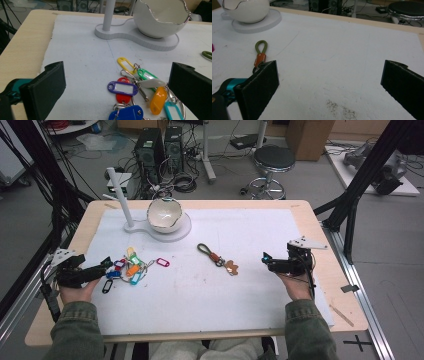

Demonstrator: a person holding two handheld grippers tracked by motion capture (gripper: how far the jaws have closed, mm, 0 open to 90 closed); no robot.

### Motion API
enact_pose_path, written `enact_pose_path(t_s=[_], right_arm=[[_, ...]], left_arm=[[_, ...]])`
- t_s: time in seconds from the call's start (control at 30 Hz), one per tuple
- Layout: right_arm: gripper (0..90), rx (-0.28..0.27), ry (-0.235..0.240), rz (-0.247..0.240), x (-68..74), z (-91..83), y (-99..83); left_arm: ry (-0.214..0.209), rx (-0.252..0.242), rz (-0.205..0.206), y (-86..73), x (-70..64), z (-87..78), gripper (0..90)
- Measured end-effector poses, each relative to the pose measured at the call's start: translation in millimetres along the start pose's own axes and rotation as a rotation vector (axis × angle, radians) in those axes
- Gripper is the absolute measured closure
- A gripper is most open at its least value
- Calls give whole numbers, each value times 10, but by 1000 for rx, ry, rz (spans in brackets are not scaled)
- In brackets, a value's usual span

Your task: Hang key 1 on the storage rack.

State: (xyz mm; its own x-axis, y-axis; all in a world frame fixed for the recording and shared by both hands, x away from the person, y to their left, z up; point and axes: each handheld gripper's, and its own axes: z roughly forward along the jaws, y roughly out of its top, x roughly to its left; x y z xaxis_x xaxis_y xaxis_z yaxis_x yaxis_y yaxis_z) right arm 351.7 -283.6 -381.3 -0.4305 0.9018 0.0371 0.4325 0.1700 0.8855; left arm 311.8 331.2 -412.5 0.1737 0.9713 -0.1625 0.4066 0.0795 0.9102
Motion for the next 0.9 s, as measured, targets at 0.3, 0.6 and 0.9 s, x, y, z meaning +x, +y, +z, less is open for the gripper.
enact_pose_path(t_s=[0.3, 0.6, 0.9], right_arm=[[6, 77, 56, -29, 47, 87, 94], [6, 121, 99, -51, 141, 214, 206], [5, 158, 129, -64, 220, 348, 280]], left_arm=[[-2, 1, -4, -2, 0, 4, 17], [-3, 3, -4, -6, 6, -2, 18], [-3, 4, -4, -6, 6, -2, 18]])
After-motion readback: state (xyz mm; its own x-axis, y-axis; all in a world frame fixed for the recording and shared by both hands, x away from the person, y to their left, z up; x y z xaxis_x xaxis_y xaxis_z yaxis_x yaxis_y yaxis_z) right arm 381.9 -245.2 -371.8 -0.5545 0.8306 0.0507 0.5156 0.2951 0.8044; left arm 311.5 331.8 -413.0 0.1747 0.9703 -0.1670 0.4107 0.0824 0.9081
